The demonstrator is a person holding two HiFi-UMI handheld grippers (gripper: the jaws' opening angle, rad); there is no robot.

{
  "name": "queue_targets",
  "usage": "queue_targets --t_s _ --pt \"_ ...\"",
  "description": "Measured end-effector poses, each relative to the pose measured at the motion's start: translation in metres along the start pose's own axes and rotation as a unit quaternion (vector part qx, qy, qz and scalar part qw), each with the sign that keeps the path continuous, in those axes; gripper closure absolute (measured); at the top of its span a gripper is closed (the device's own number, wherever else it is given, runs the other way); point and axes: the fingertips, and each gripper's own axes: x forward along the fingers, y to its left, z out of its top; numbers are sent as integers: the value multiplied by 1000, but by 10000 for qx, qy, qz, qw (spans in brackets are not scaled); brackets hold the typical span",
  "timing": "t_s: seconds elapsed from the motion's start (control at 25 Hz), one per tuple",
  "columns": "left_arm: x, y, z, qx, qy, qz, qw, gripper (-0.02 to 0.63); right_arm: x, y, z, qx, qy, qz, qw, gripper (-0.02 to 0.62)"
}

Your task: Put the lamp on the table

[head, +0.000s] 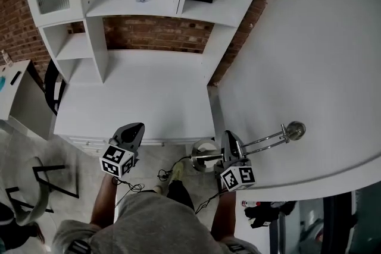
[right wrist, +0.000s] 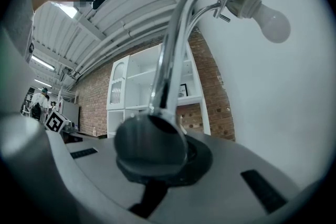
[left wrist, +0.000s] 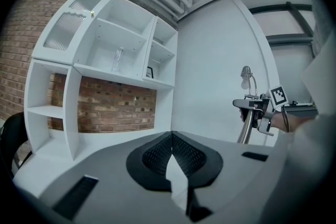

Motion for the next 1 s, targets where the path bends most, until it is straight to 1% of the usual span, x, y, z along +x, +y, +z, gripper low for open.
queue_targets --t_s 0.28,0.44,0.72,0.88,1.0 --pt "40 28 4 4 -5 289 9996 601 50 -22 -16 7 41 256 9997 575" --pt "69 40 14 76 -18 389 9992 601 80 -39 -22 5 70 355 9993 575" --pt "118 62 24 15 -2 550 9985 601 139 -67 -29 72 14 649 9979 575" --pt "142 71 19 -24 150 589 9982 601 170 -76 -31 -109 -24 830 9965 575" --pt "157 77 13 -77 284 624 9976 601 189 -85 -41 -138 9 936 9955 575"
